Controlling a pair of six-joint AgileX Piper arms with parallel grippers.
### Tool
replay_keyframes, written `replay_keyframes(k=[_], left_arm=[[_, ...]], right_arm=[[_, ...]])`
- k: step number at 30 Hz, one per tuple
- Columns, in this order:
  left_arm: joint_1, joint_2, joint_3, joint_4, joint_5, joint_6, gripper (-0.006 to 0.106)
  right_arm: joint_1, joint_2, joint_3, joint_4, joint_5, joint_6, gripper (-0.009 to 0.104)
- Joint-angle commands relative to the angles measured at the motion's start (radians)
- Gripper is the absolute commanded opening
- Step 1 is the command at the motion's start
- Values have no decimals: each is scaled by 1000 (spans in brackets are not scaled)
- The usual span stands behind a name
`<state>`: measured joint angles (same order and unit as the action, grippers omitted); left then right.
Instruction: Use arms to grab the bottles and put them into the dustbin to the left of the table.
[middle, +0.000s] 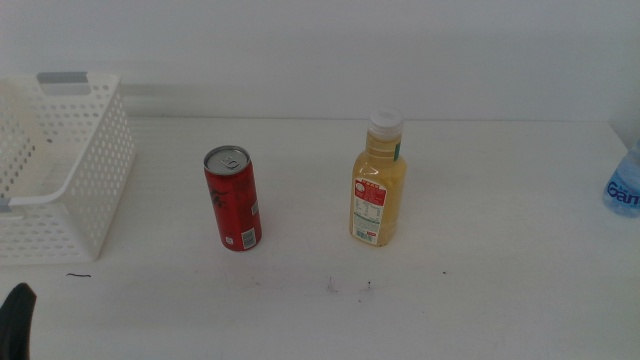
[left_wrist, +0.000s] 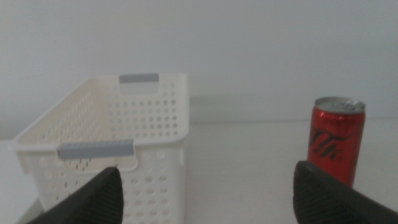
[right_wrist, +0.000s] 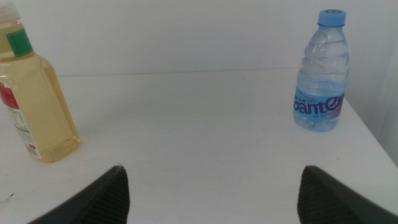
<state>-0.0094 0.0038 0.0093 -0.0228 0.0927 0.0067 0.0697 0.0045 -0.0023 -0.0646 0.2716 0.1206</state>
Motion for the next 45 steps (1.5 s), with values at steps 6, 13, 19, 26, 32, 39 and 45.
replay_keyframes(k=[6, 13, 19, 26, 32, 39, 45], left_arm=[[-175, 302, -9, -2, -278, -7, 94], [-423, 871, -9, -50, -734, -7, 94], [-499, 1294, -9, -98, -1164, -7, 94], [-499, 1488, -9, -134, -1314, -15, 94], [-499, 1467, -9, -127, -1314, -15, 94], [-499, 1463, -24, -125, -1314, 10, 94], [-499, 1502, -109, -144, -1290, 31, 94]], right_arm=[[-8, -5, 2, -8, -7, -5, 81], [-8, -5, 2, -8, -7, -5, 81], [-8, -5, 2, -8, -7, -5, 81], [-8, -5, 2, -8, -7, -5, 81], [-8, -5, 2, -8, -7, -5, 81], [-8, -5, 2, -8, -7, -5, 81], [-8, -5, 2, -8, -7, -5, 81]])
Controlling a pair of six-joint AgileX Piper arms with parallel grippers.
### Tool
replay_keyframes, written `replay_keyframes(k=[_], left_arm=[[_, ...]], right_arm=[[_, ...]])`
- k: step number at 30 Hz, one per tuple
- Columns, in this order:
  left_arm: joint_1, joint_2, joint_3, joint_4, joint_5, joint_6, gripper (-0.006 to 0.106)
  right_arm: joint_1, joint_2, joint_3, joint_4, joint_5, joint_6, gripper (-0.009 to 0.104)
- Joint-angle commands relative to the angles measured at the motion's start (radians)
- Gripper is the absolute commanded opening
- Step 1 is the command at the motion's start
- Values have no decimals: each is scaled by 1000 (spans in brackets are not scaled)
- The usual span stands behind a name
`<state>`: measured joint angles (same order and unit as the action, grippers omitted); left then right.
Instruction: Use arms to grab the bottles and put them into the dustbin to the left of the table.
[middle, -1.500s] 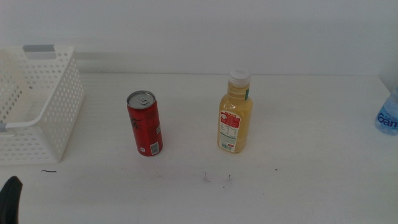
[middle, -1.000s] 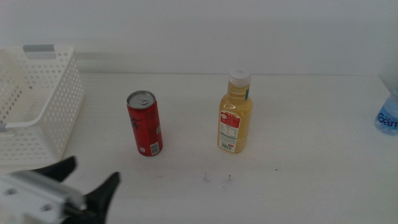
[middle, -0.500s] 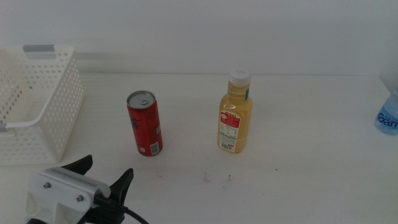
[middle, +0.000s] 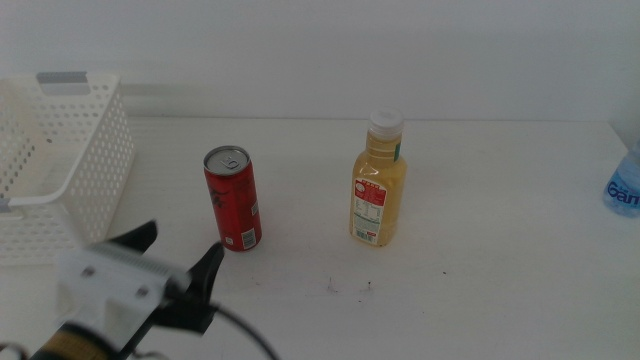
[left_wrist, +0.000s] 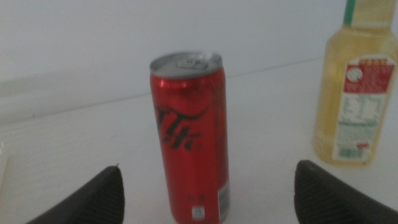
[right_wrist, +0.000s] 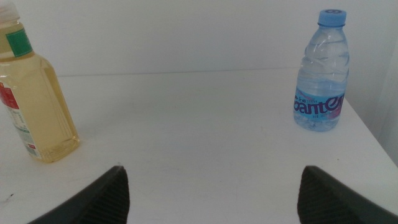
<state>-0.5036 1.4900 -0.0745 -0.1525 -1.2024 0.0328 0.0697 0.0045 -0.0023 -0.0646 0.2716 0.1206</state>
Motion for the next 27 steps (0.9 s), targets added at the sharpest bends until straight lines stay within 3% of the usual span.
replay_keyframes(k=[1, 11, 22, 27], left_arm=[[-3, 36, -47, -20, 26, 4, 94], [36, 323, -248, 4, 2, -55, 94], [39, 504, -443, -56, 19, -56, 94], [66, 551, -494, -21, 45, -56, 94]], right_arm=[[-8, -5, 2, -8, -7, -5, 81], [-8, -5, 2, -8, -7, -5, 81], [-8, -5, 2, -8, -7, -5, 81], [-8, -5, 2, -8, -7, -5, 81]])
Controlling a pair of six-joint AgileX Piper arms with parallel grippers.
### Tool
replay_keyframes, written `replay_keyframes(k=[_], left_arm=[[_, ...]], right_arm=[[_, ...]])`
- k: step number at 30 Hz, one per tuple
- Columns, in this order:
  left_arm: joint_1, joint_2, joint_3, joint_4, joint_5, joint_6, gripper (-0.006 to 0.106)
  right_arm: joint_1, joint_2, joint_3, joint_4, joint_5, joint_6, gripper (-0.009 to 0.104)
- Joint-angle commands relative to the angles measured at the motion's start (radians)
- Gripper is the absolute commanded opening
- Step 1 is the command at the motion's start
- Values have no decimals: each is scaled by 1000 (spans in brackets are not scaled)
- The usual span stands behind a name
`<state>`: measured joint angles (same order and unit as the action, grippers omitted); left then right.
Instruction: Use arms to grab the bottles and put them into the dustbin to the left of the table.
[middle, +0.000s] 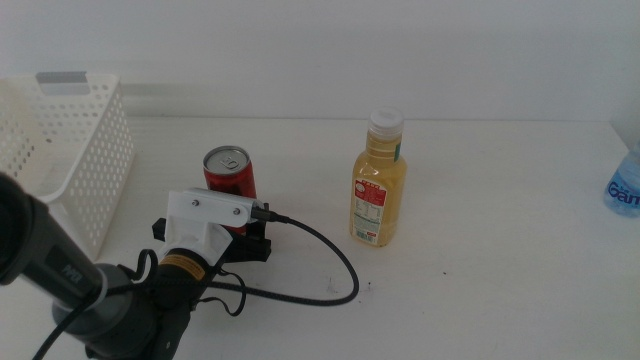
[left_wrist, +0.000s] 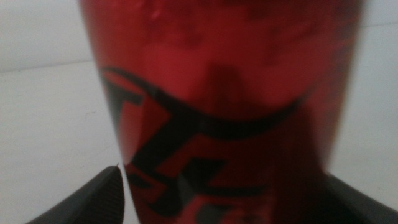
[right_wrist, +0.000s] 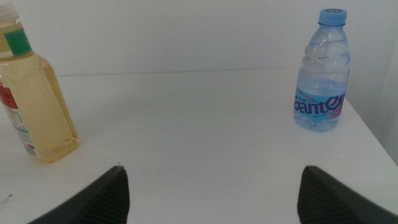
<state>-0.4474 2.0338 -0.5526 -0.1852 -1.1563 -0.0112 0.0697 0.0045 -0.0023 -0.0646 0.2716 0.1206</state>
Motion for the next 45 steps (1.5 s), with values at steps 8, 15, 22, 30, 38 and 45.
replay_keyframes(k=[8, 15, 22, 30, 38, 45], left_arm=[[32, 47, -72, 37, 24, -12, 93], [32, 41, -76, 55, -7, -12, 53], [32, -170, 18, 90, 81, 42, 8], [36, -561, -42, 71, 736, 43, 3], [70, -687, -299, 79, 1441, 32, 3], [167, -627, -597, 80, 1948, 120, 3]], right_arm=[[-8, -5, 2, -8, -7, -5, 81], [-8, -5, 2, -8, -7, -5, 81], [-8, -5, 2, -8, -7, -5, 81], [-8, -5, 2, -8, -7, -5, 81], [-8, -5, 2, -8, -7, -5, 81], [-8, -5, 2, -8, -7, -5, 81]])
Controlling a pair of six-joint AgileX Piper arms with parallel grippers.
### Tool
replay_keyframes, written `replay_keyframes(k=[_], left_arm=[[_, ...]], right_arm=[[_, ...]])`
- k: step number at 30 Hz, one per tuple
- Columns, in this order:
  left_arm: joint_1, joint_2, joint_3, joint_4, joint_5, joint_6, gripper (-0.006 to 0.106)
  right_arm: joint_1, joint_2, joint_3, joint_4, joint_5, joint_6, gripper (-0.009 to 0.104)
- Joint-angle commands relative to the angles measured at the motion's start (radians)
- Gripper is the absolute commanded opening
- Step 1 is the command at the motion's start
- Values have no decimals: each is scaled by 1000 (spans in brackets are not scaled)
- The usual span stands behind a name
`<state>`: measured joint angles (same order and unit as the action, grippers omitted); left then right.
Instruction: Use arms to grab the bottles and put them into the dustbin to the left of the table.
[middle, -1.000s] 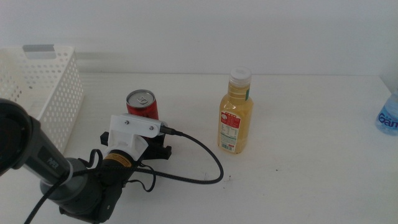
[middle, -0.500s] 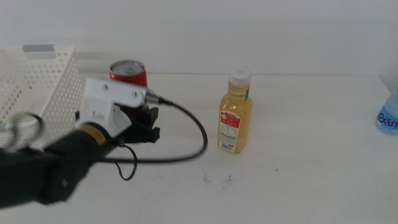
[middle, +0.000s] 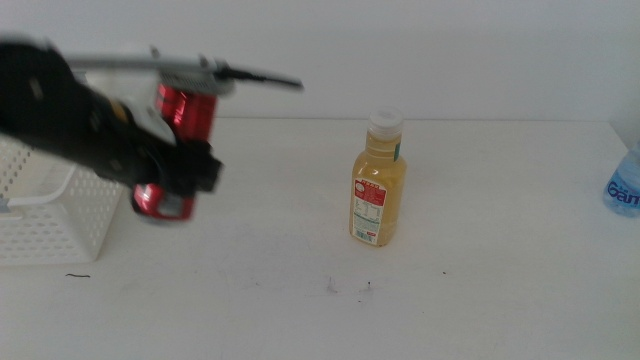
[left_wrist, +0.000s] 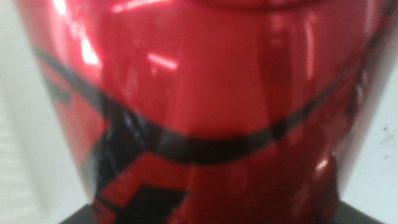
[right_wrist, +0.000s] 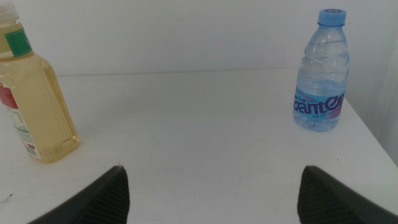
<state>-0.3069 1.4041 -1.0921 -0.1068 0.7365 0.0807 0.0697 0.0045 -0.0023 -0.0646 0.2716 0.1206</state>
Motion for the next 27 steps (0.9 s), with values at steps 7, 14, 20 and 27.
replay_keyframes(k=[7, 14, 20, 27], left_arm=[[251, 129, -367, -53, 320, 140, 3], [481, 305, -578, -56, 381, 210, 3], [601, 509, -748, -67, 481, 255, 3], [618, 673, -799, -54, 446, 260, 4]], right_arm=[[-8, -5, 2, -8, -7, -5, 81], [-8, -5, 2, -8, -7, -5, 81], [-8, -5, 2, -8, -7, -5, 81], [-8, -5, 2, -8, -7, -5, 81]])
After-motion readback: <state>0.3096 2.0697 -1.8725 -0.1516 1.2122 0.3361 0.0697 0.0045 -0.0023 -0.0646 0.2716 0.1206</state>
